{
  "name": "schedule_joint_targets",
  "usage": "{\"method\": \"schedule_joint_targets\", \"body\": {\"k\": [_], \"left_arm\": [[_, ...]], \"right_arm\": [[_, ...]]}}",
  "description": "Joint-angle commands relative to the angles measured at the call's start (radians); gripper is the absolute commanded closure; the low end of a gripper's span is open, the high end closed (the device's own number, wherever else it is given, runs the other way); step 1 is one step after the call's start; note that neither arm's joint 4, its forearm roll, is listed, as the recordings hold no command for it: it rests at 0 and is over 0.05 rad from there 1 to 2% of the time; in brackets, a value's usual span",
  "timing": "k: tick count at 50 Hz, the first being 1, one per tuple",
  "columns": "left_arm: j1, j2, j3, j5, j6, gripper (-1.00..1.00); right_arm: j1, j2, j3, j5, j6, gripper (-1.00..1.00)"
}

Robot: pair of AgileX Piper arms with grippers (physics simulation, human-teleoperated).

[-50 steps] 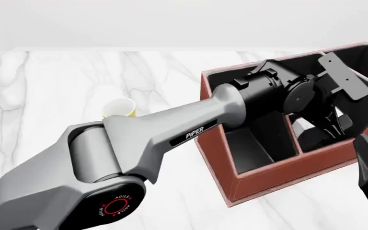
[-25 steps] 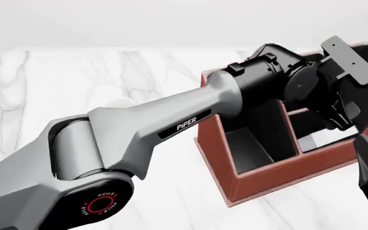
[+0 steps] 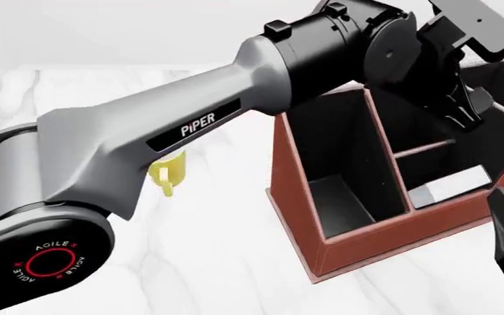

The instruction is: Pick up the book and place it in the back compartment of the caddy.

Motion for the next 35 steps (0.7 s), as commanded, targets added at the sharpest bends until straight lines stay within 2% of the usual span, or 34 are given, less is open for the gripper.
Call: {"method": "schedule_joint_targets", "body": {"k": [1,7,11,13,14,16,17,22,24,25,26,28,29,30,31,33,35], "left_arm": [[0.023,-0.079,0.031,0.019,0.019,-1.00],[0.076,-0.143,0.063,-0.005,0.060,-1.00],[0.111,-0.189,0.073,-0.012,0.068,-1.00],[0.123,-0.213,0.075,-0.006,0.046,-1.00],[0.137,-0.247,0.123,-0.037,0.074,-1.00],[0.148,-0.283,0.163,-0.051,0.055,-1.00],[0.169,-0.331,0.240,-0.112,0.091,-1.00],[0.246,-0.470,0.427,-0.247,0.105,-1.00],[0.253,-0.485,0.449,-0.262,0.109,-1.00],[0.246,-0.539,0.542,-0.307,0.138,-1.00],[0.263,-0.605,0.624,-0.364,0.131,-1.00],[0.274,-0.638,0.663,-0.378,0.111,-1.00],[0.272,-0.668,0.719,-0.412,0.149,-1.00],[0.270,-0.699,0.765,-0.439,0.158,-1.00],[0.281,-0.725,0.777,-0.430,0.099,-1.00],[0.314,-0.788,0.862,-0.502,0.144,-1.00],[0.328,-0.813,0.875,-0.492,0.098,-1.00]], "right_arm": [[0.000,-0.023,0.001,0.017,-0.006,-1.00],[0.000,-0.023,0.001,0.017,-0.003,-1.00],[0.000,-0.022,0.001,0.016,-0.003,-1.00],[0.000,-0.022,0.001,0.016,-0.004,-1.00],[0.000,-0.022,0.001,0.016,-0.003,-1.00],[0.000,-0.022,0.001,0.016,-0.004,-1.00],[0.000,-0.024,0.001,0.017,-0.004,-1.00],[0.000,-0.023,0.001,0.017,-0.005,-1.00],[0.000,-0.023,0.001,0.017,-0.005,-1.00],[0.000,-0.023,0.001,0.016,-0.005,-1.00],[-0.001,-0.020,0.001,0.014,-0.004,-1.00],[-0.001,-0.020,0.001,0.014,-0.005,-1.00],[-0.001,-0.021,0.001,0.014,-0.005,-1.00],[-0.002,-0.018,0.001,0.012,-0.006,-1.00],[-0.003,-0.013,0.001,0.008,-0.007,-1.00],[-0.002,-0.009,0.001,0.004,-0.012,-1.00],[-0.002,0.000,-0.002,0.000,-0.014,-1.00]]}}
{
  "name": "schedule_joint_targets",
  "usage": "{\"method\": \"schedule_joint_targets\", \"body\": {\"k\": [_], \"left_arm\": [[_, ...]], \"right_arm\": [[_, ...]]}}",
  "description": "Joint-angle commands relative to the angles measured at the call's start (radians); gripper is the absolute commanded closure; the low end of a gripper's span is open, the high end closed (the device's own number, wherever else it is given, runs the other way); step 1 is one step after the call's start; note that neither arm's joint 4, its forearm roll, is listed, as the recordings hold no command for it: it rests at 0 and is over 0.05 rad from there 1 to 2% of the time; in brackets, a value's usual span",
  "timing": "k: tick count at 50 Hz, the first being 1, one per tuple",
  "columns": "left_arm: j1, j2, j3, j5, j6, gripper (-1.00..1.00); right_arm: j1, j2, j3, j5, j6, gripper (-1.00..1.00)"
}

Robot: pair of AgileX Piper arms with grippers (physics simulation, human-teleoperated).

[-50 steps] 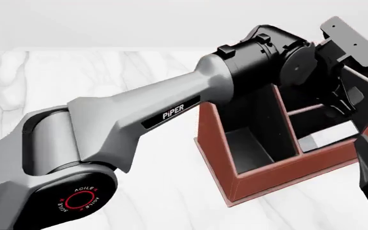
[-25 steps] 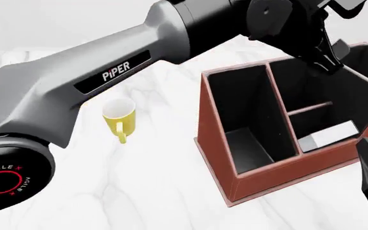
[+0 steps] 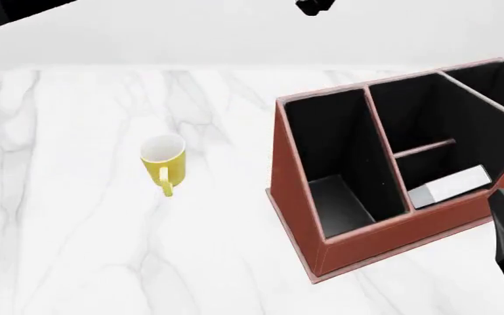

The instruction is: Pick up the book and place it in the back compartment of the caddy.

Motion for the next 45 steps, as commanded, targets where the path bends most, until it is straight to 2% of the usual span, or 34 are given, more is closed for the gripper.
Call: {"method": "schedule_joint_targets", "body": {"k": [1,5,9,10,13,15,16,17,18,19,20,23,24,25,26,29,30,32,33,34,38,39,41,45], "left_arm": [[0.086,-0.270,0.338,-0.190,0.005,-1.00],[0.108,-0.334,0.406,-0.216,-0.016,-1.00],[0.132,-0.341,0.426,-0.230,-0.045,-1.00],[0.134,-0.343,0.444,-0.244,-0.042,-1.00],[0.155,-0.343,0.453,-0.258,-0.054,-1.00],[0.155,-0.362,0.471,-0.245,-0.066,-1.00],[0.155,-0.362,0.471,-0.245,-0.066,-1.00],[0.157,-0.366,0.487,-0.254,-0.067,-1.00],[0.157,-0.366,0.488,-0.254,-0.067,-1.00],[0.158,-0.368,0.494,-0.257,-0.070,-1.00],[0.157,-0.375,0.507,-0.260,-0.075,-1.00],[0.156,-0.379,0.516,-0.265,-0.076,-1.00],[0.159,-0.380,0.525,-0.272,-0.081,-1.00],[0.159,-0.380,0.525,-0.272,-0.081,-1.00],[0.162,-0.383,0.531,-0.275,-0.086,-1.00],[0.162,-0.383,0.531,-0.275,-0.087,-1.00],[0.170,-0.389,0.555,-0.288,-0.091,-1.00],[0.170,-0.389,0.556,-0.288,-0.091,-1.00],[0.176,-0.390,0.563,-0.292,-0.094,-1.00],[0.179,-0.390,0.566,-0.296,-0.095,-1.00],[0.179,-0.390,0.566,-0.296,-0.095,-1.00],[0.188,-0.381,0.578,-0.315,-0.105,-1.00],[0.189,-0.378,0.583,-0.321,-0.105,-1.00],[0.189,-0.368,0.602,-0.344,-0.108,-1.00]], "right_arm": [[-0.002,0.026,-0.005,-0.016,-0.007,-1.00],[0.002,0.120,0.001,-0.084,0.017,-1.00],[0.003,0.146,-0.002,-0.098,0.025,-1.00],[-0.005,0.130,-0.024,-0.074,0.002,-1.00],[-0.011,0.164,-0.053,-0.080,0.015,-1.00],[-0.003,0.196,-0.126,-0.065,0.058,-1.00],[-0.003,0.195,-0.127,-0.064,0.058,-1.00],[0.025,0.171,-0.187,-0.015,0.102,-1.00],[0.025,0.169,-0.188,-0.012,0.102,-1.00],[0.028,0.157,-0.238,0.021,0.105,-1.00],[0.042,0.104,-0.335,0.098,0.078,-1.00],[0.051,0.071,-0.378,0.139,0.076,-1.00],[0.061,0.039,-0.462,0.194,0.055,-1.00],[0.061,0.038,-0.463,0.196,0.055,-1.00],[0.063,0.010,-0.542,0.248,0.029,-1.00],[0.063,0.011,-0.543,0.248,0.029,-1.00],[0.064,-0.015,-0.750,0.341,-0.029,-1.00],[0.064,-0.016,-0.752,0.344,-0.029,-1.00],[0.057,-0.016,-0.858,0.383,-0.038,-1.00],[0.051,-0.016,-0.897,0.402,-0.040,-1.00],[0.051,-0.016,-0.898,0.402,-0.040,-1.00],[0.031,-0.016,-1.100,0.484,-0.062,-1.00],[0.031,-0.016,-1.133,0.493,-0.078,-1.00],[0.049,-0.016,-1.294,0.553,-0.139,-1.00]]}}
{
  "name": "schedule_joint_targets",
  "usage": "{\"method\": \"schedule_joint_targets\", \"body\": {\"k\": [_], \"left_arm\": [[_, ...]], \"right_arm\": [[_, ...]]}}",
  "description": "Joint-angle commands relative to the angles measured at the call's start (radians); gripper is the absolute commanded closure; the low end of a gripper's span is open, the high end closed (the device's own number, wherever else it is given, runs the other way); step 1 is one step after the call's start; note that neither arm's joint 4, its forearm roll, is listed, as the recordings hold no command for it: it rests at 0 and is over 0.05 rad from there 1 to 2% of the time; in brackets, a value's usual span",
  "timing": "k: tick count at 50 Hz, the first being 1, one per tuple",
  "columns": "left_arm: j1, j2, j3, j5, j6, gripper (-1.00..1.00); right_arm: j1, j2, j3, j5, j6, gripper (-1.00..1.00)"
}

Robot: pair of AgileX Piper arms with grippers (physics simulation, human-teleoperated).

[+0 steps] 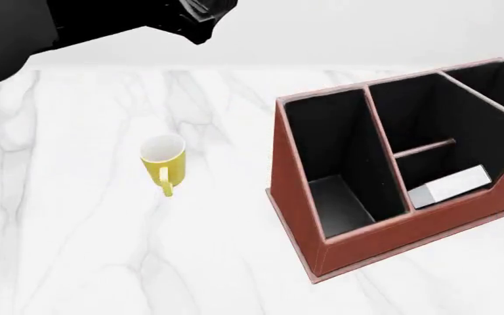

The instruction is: Pick up the book and place it in the back compartment of the caddy.

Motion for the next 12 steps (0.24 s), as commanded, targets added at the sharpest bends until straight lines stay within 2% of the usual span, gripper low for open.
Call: {"method": "schedule_joint_targets", "body": {"k": [1,5,8,11,12], "left_arm": [[0.014,0.009,0.048,-0.048,-0.016,-1.00],[0.019,0.017,0.059,-0.064,-0.022,-1.00],[0.019,0.017,0.068,-0.071,-0.022,-1.00],[0.021,0.013,0.084,-0.083,-0.032,-1.00],[0.025,0.013,0.092,-0.092,-0.035,-1.00]], "right_arm": [[0.013,-0.021,-0.427,0.178,-0.108,-1.00],[0.052,-0.021,-0.530,0.204,-0.186,-1.00],[0.072,-0.021,-0.570,0.213,-0.212,-1.00],[0.105,-0.021,-0.625,0.223,-0.267,-1.00],[0.125,-0.021,-0.642,0.224,-0.308,-1.00]]}}
